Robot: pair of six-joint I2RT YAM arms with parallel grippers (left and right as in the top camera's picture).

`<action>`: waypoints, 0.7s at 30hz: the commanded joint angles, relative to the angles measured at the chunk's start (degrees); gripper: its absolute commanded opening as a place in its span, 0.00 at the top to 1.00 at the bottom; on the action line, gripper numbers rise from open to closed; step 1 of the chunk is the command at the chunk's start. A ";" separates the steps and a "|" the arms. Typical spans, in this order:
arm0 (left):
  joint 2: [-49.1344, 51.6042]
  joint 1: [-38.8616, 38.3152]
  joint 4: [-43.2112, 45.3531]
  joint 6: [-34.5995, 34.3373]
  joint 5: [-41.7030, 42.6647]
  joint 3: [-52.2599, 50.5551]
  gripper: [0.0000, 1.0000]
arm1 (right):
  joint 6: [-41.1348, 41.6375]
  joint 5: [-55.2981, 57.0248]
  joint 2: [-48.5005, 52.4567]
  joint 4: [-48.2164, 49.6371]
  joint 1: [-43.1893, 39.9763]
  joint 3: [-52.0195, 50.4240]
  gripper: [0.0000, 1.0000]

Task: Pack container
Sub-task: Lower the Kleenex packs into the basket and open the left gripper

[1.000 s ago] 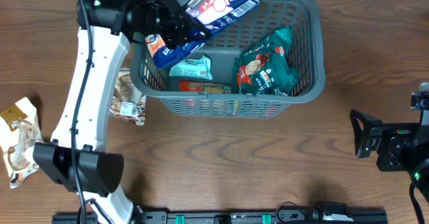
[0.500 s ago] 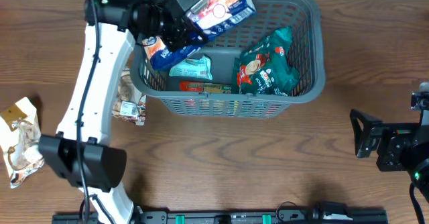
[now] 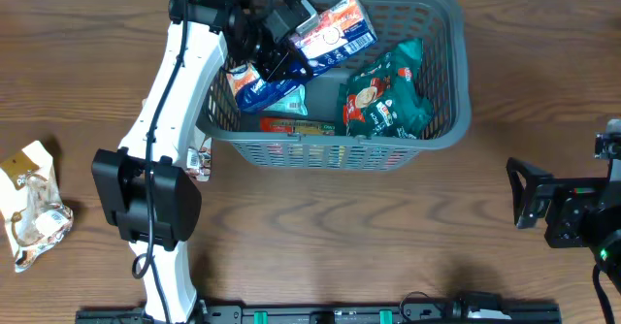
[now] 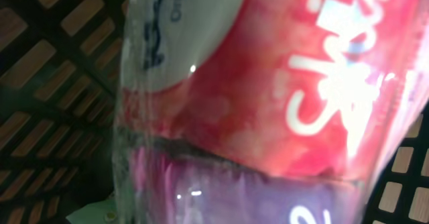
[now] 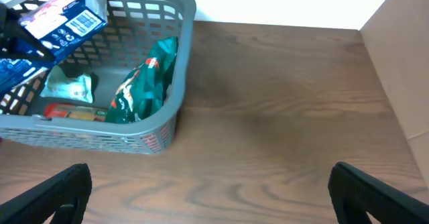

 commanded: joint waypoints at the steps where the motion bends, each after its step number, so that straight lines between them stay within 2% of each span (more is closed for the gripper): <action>1: 0.50 -0.02 0.22 0.98 0.79 1.16 0.94 | -0.57 0.20 0.11 -0.09 -0.31 0.31 0.01; 19: 3.13 -3.17 1.09 0.48 0.81 1.16 0.94 | -0.57 0.20 0.11 -0.09 -0.31 0.31 0.01; 20: 3.13 -3.17 1.09 0.02 0.79 1.16 0.94 | -0.57 0.20 0.11 -0.09 -0.31 0.31 0.01; 21: 3.13 -3.17 1.11 -0.66 0.76 1.16 0.83 | -0.57 0.20 0.11 -0.09 -0.31 0.31 0.01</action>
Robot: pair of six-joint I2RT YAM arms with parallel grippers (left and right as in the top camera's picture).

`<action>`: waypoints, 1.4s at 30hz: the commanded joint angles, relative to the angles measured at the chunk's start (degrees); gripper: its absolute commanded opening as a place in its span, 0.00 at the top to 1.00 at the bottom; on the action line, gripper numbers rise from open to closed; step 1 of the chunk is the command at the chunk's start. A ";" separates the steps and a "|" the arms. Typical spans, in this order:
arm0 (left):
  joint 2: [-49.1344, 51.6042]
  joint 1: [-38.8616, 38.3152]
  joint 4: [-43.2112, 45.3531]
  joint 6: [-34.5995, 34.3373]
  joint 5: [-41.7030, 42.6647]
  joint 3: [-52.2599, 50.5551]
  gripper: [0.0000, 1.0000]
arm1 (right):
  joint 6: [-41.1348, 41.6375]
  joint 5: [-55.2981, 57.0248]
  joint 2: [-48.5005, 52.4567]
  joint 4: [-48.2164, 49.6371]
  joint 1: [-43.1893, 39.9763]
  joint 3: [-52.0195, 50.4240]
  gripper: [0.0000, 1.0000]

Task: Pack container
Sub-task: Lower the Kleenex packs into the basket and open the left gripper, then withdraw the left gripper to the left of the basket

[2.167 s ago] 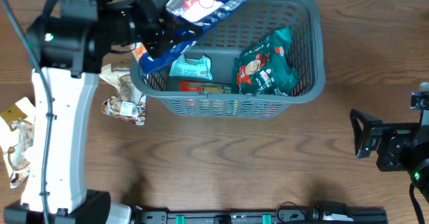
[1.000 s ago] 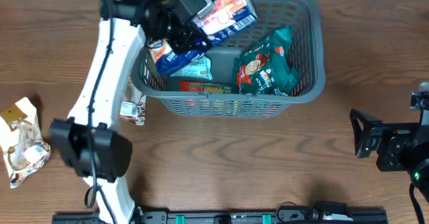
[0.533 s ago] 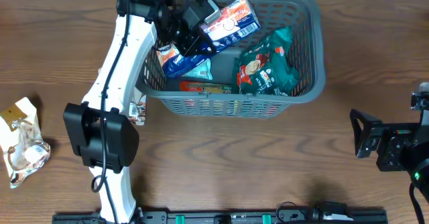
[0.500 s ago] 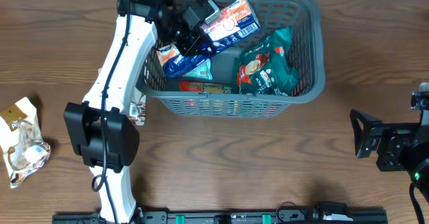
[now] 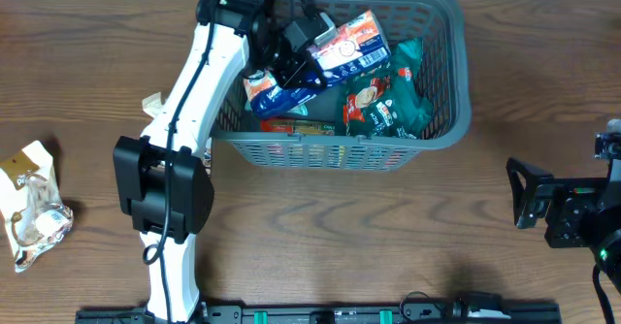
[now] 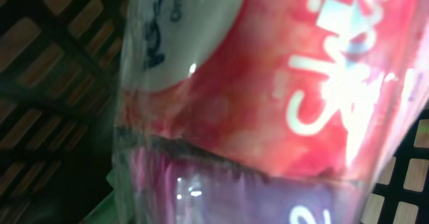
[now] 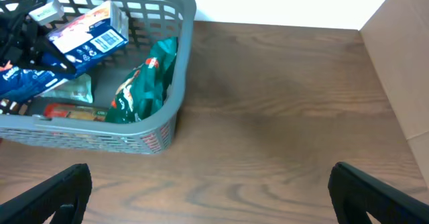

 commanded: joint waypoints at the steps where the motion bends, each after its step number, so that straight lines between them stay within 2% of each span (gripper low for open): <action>1: -0.61 0.11 0.04 -1.01 0.79 1.16 0.44 | -0.57 0.20 0.11 -0.07 -0.31 0.31 0.01; 3: -0.61 0.11 -0.07 -2.05 0.79 1.16 0.20 | -0.57 0.20 0.11 -0.07 -0.31 0.31 0.01; 5: -0.61 0.11 -0.17 -2.67 0.79 1.16 0.04 | -0.57 0.20 0.11 -0.07 -0.31 0.31 0.01; 6: -0.61 0.11 -0.17 -3.13 0.79 1.16 0.01 | -0.57 0.20 0.11 -0.07 -0.31 0.31 0.01; 15: -1.09 0.11 0.00 -3.96 0.81 1.20 0.01 | -0.57 0.20 0.11 -0.07 -0.31 0.31 0.01; 20: -4.39 0.11 1.16 -7.72 0.81 3.30 0.01 | -0.57 0.20 0.11 -0.07 -0.31 0.31 0.01; 27: -11.56 0.55 3.58 -13.90 -0.70 11.87 0.01 | -0.57 0.20 0.11 -0.07 -0.31 0.31 0.01; 30: -14.62 0.90 4.61 -17.09 -6.36 14.78 0.01 | -0.57 0.20 0.11 -0.07 -0.31 0.31 0.01; 36: -20.65 4.04 3.04 -25.33 -27.87 16.06 0.02 | -0.57 0.20 0.11 -0.07 -0.31 0.31 0.01; 39: -22.43 7.98 -1.05 -33.00 -38.45 16.06 0.03 | -0.57 0.20 0.11 -0.07 -0.31 0.31 0.01; 42: -22.62 11.98 -6.67 -39.95 -45.38 16.06 0.04 | -0.57 0.20 0.11 -0.07 -0.31 0.31 0.01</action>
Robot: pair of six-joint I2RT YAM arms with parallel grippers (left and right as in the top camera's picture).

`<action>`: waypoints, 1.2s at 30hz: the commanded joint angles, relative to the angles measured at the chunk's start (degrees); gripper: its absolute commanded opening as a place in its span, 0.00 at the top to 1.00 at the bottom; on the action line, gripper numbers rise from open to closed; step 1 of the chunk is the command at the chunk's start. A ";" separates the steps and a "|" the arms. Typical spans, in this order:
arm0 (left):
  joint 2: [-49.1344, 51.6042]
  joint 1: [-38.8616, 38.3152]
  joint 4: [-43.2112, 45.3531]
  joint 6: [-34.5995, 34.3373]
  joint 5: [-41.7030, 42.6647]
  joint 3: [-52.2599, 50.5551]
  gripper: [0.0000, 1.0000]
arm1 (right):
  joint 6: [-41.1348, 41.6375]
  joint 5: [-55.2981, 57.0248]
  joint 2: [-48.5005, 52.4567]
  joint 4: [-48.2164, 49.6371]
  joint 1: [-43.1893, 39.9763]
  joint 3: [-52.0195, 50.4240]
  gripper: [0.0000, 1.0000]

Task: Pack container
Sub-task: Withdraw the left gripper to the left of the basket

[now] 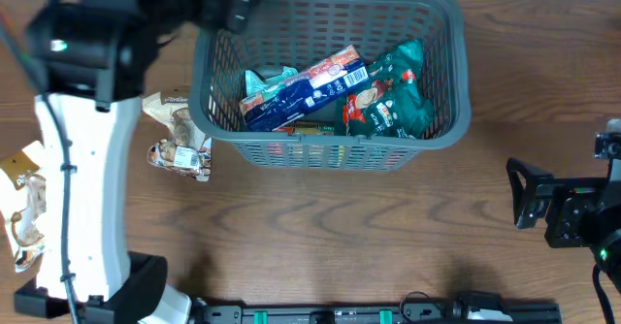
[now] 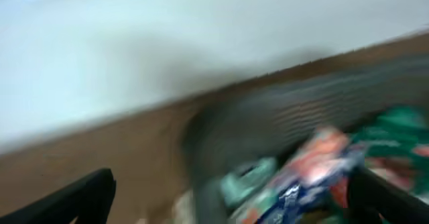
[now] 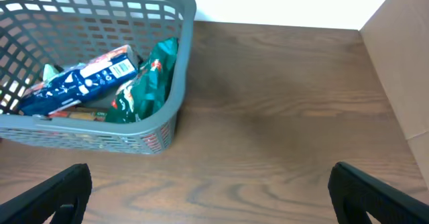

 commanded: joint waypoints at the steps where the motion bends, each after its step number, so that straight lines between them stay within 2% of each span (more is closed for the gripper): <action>1: 0.87 5.27 -5.40 -12.83 -15.19 -0.11 0.04 | -0.57 0.20 0.11 -0.07 -0.31 0.31 0.01; 7: 1.07 15.26 -16.52 -22.73 -16.74 -0.37 0.06 | -0.57 0.20 0.11 -0.07 -0.31 0.31 0.01; 11: 1.36 20.20 -20.46 -23.39 -12.98 -2.23 0.06 | -0.57 0.20 0.11 -0.07 -0.31 0.31 0.01; 15: 1.75 21.51 -21.97 -21.18 -10.73 -6.58 0.06 | -0.57 0.20 0.11 -0.07 -0.31 0.31 0.01; 21: 1.75 21.49 -17.25 -15.76 -10.36 -17.84 0.04 | -0.57 0.20 0.11 -0.07 -0.31 0.31 0.01; 30: 1.75 21.49 -2.78 -3.10 1.40 -34.82 0.05 | -0.57 0.20 0.11 -0.07 -0.31 0.31 0.01; 36: 1.75 21.49 5.46 -0.46 6.95 -46.10 0.05 | -0.57 0.20 0.11 -0.07 -0.31 0.31 0.01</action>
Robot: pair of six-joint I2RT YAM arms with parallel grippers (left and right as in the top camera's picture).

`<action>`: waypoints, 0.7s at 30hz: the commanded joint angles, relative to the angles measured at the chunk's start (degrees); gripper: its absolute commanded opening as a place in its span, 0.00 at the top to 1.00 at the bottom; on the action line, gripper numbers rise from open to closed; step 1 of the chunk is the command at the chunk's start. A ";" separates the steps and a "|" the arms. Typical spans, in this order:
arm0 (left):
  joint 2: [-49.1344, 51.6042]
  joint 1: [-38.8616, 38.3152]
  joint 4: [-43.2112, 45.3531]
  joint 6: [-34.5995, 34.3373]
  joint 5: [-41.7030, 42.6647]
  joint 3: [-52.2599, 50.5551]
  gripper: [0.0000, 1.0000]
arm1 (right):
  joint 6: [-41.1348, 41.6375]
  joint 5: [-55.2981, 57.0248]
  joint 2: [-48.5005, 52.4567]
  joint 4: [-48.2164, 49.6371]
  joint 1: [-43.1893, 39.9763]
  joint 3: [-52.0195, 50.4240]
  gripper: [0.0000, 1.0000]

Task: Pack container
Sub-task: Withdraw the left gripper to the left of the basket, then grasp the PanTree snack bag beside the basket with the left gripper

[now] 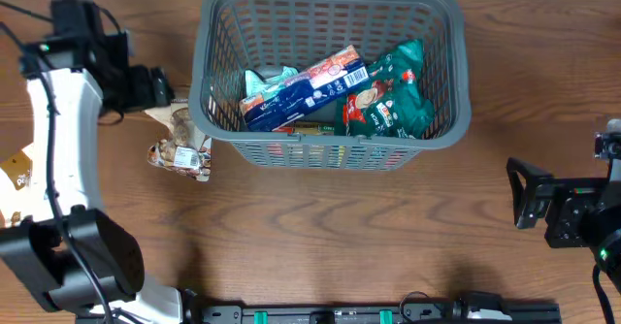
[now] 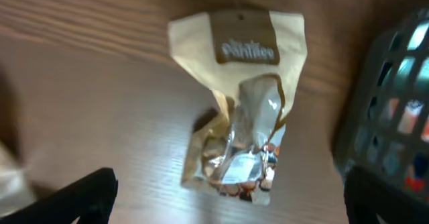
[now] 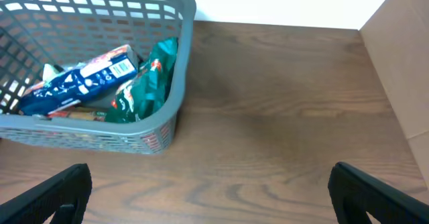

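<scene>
The grey basket (image 1: 456,91) holds a red-and-blue package (image 1: 310,81), a green bag (image 1: 388,96), a teal packet (image 1: 277,77) and an orange bar. A tan snack bag (image 2: 238,117) lies on the table just left of the basket (image 2: 395,117), also seen from overhead as the tan snack bag (image 1: 179,135). My left gripper (image 1: 153,89) hovers open over its top end; in the wrist view the left gripper (image 2: 224,197) holds nothing. My right gripper (image 1: 516,196) stands open and empty at the right, far from the basket (image 3: 100,127).
A second crumpled tan bag (image 1: 12,183) lies at the far left edge of the table. The right wrist view shows bare wooden tabletop (image 3: 281,117) right of the basket and a cardboard-coloured wall (image 3: 402,56) at the far right.
My left gripper has moved from beside the basket's back left corner down to the table left of the basket, over the tan snack bag. Basket contents and right arm are unchanged.
My left gripper held the red-and-blue package over the basket's left part, then over its middle. Later the package lay inside the basket and the gripper was open, off the basket's left corner. Now it is over the tan snack bag.
</scene>
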 commanded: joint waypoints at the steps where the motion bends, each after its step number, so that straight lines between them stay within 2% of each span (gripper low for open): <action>1: 0.37 0.07 2.32 4.63 6.84 -5.60 0.05 | -0.57 0.20 0.11 -0.09 -0.31 0.31 0.01; 10: 0.39 0.07 9.68 5.03 8.96 -16.52 0.05 | -0.57 0.20 0.11 -0.09 -0.31 0.31 0.01; 21: 0.39 0.09 18.29 4.31 8.90 -21.09 0.05 | -0.57 0.20 0.11 -0.09 -0.31 0.31 0.01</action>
